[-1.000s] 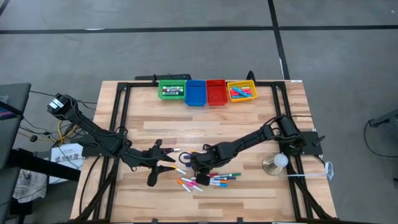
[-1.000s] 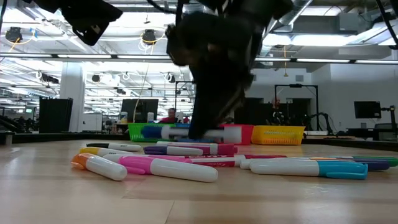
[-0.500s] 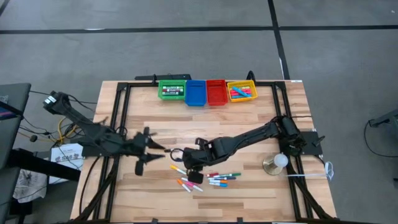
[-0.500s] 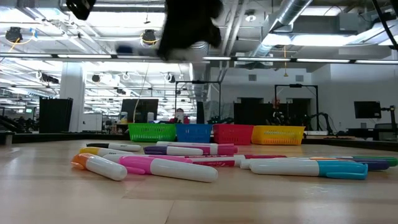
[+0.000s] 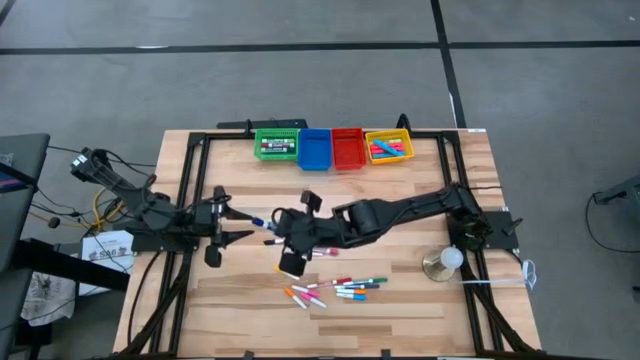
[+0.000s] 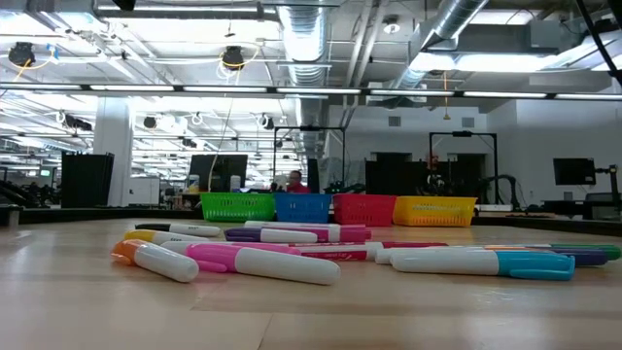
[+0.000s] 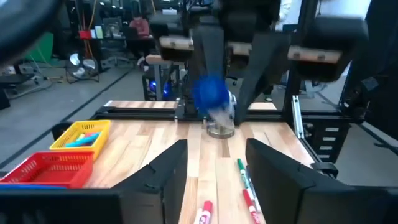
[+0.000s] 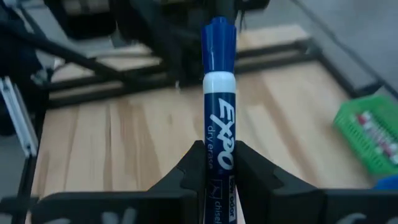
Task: Pick & Place Markers
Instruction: Put the large dark blue marker pen into the green bin
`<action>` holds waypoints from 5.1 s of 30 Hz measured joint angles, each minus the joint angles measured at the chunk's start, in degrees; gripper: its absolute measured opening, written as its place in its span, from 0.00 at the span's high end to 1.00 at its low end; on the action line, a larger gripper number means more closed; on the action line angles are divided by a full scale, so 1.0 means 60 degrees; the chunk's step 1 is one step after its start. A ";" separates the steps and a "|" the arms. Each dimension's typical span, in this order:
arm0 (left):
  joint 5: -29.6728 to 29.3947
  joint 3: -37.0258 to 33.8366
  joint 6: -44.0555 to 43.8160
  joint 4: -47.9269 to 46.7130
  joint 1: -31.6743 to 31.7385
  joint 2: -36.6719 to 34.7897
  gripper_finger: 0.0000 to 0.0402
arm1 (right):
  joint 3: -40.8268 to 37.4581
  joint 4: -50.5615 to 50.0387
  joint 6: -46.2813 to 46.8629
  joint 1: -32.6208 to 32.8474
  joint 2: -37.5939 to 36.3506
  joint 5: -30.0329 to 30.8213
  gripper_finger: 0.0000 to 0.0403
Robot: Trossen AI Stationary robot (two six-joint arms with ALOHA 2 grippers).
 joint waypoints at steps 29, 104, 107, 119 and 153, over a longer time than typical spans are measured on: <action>0.2299 0.0000 -0.0143 0.5239 0.2037 0.2003 0.75 | 0.0272 0.1445 -0.1776 -0.0054 -0.0011 0.0292 0.84; 0.5758 0.2608 0.4190 -0.0465 1.2991 0.7569 0.80 | 0.0268 -0.4299 -0.5312 -0.7291 -0.0222 -0.5271 0.37; 0.5719 0.2608 0.4320 -0.0463 1.2989 0.7569 0.77 | 0.0268 -0.4299 -0.5318 -0.7293 -0.0222 -0.5286 0.37; 0.5433 0.2608 0.4278 -0.0376 1.2989 0.7569 0.61 | 0.0268 -0.4393 -0.5458 -0.7291 -0.0222 -0.5290 0.37; 0.5049 0.1089 0.2071 -0.2019 1.1383 0.6692 0.75 | 0.0268 -0.5086 -0.5527 -0.7008 -0.0222 -0.5793 0.37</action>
